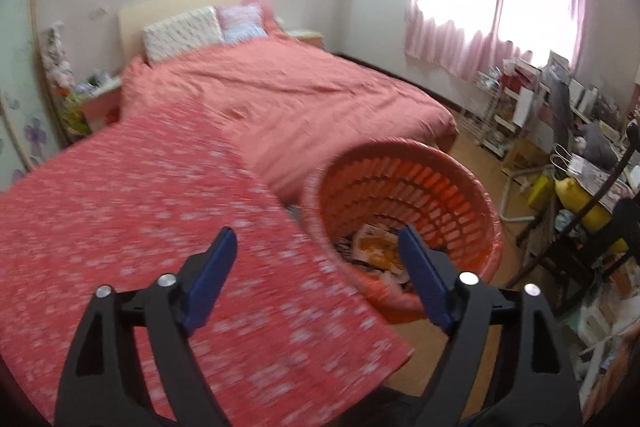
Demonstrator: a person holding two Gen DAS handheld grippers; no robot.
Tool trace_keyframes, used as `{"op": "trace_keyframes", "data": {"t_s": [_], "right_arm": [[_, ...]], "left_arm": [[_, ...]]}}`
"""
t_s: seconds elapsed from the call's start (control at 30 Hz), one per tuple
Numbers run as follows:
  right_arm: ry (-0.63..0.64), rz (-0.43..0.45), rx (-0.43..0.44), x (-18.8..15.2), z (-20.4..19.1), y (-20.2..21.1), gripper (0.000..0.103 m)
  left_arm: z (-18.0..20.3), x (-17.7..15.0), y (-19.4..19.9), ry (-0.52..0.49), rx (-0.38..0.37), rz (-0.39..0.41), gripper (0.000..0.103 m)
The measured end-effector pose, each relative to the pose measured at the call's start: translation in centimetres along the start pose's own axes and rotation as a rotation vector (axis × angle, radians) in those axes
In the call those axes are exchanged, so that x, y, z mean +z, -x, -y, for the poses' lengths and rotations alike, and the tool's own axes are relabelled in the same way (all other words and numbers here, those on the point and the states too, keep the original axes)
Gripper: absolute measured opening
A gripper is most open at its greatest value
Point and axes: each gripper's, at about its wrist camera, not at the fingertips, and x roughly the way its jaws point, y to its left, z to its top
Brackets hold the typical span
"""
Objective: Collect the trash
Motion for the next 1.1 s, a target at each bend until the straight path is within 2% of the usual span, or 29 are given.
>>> {"op": "trace_keyframes", "data": {"t_s": [0.17,0.27,0.4,0.47,0.7,0.87,1.1], "right_arm": [[0.066,0.027,-0.012,-0.6,-2.2,1.9,0.1],[0.099,0.027,-0.015,-1.5,-3.5,2.9,0.1],[0.174,0.012,-0.093,-2.8,-5.3,3.8,0.1],[0.207,0.013,-0.103,-3.7,-6.2,4.4,0.1],[0.174,-0.036,-0.039,-5.0,-6.5,5.8,0.1],[0.163,-0.039,-0.026,-5.6,-6.8,6.6,0.1],[0.167,-0.095,-0.029,-6.5,-7.4,6.6,0.1]], "left_arm": [[-3.3,-2.4,6.0,0.037,0.121,0.084,0.096],[-5.2,-3.9,9.1,0.076,0.202,0.127,0.099],[-6.8,-6.2,11.9,0.128,0.297,0.135,0.099],[-7.6,-7.4,12.9,0.168,0.334,0.116,0.099],[-8.8,-10.9,15.1,0.225,0.395,0.101,0.099],[-8.8,-12.6,15.9,0.237,0.408,0.094,0.099],[-8.1,-13.7,16.4,0.24,0.433,0.095,0.099]]}}
